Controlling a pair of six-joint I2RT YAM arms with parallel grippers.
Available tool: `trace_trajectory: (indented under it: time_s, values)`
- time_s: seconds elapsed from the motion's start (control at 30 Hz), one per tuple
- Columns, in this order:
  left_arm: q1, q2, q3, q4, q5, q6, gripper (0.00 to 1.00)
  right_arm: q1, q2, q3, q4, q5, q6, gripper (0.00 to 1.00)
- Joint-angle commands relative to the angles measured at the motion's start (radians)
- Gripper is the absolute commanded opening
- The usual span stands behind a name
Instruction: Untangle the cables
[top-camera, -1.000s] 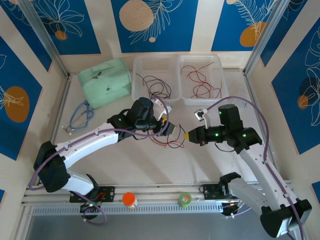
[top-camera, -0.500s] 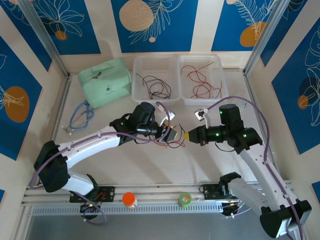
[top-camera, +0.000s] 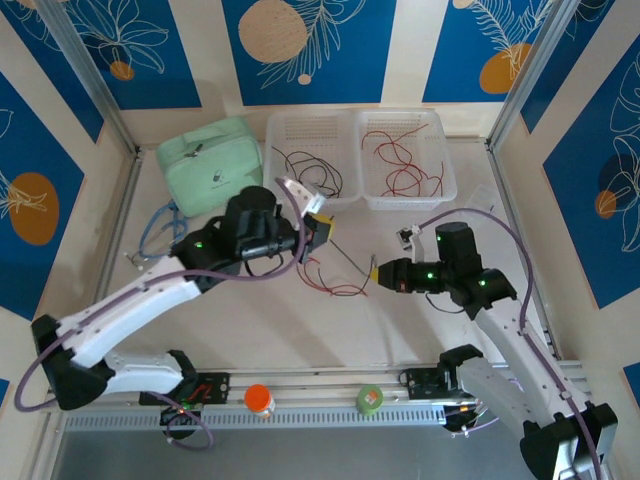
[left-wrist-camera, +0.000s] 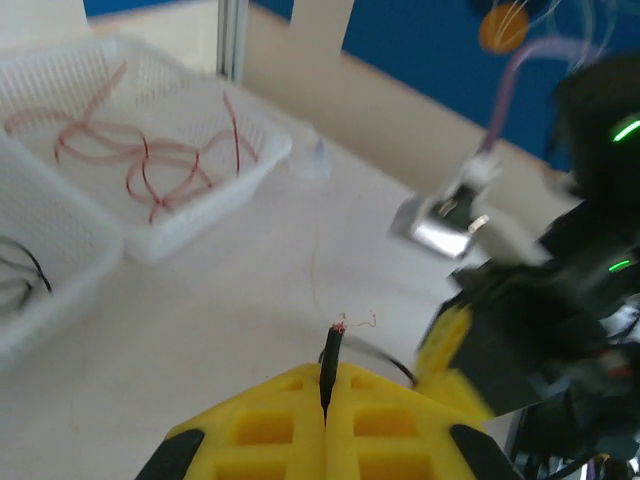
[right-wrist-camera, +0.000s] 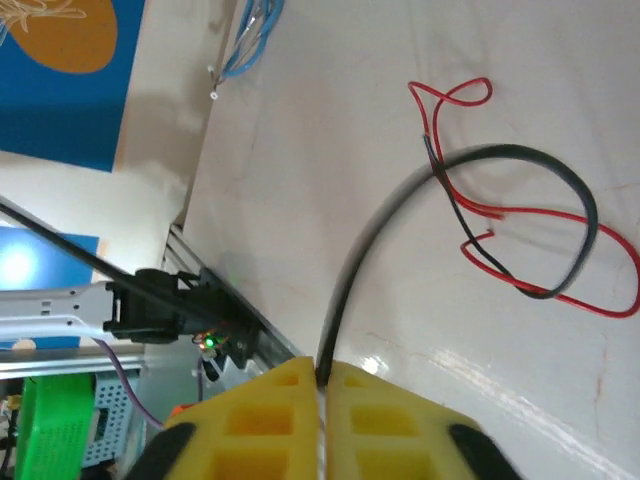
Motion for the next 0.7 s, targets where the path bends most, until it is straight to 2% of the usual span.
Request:
trace_trajectory:
  time_s: [0.0,0.1,0.2,0.3,0.4,0.53,0.67]
  values:
    - [-0.004,-0.048,0.171,-0.099,-0.083,0.072,0.00,-0.005,-0.037,-0.066,0.098,0.033,0.158,0.27]
    - [-0.004,-0.019,0.287,-0.128,-0.071,0.089,0.00,-0.004,-0.051,-0.075,0.128,0.016,0.163,0.51]
    - [-0.004,0.018,0.361,-0.124,-0.062,0.095,0.00,-0.001,-0.063,-0.067,0.094,0.022,0.103,0.64]
    - [-0.004,0.061,0.431,-0.126,-0.064,0.097,0.00,0.015,-0.080,-0.077,0.091,0.037,0.039,0.71]
    - [-0.004,0.097,0.486,-0.121,-0.072,0.097,0.00,0.081,-0.082,-0.091,0.109,0.101,-0.016,0.76]
    - [-0.005,0.139,0.550,-0.107,-0.093,0.106,0.00,0.190,-0.054,-0.107,0.178,0.216,-0.034,0.76]
    - [-0.004,0.200,0.624,-0.095,-0.197,0.182,0.00,0.255,-0.018,-0.105,0.191,0.315,-0.014,0.75]
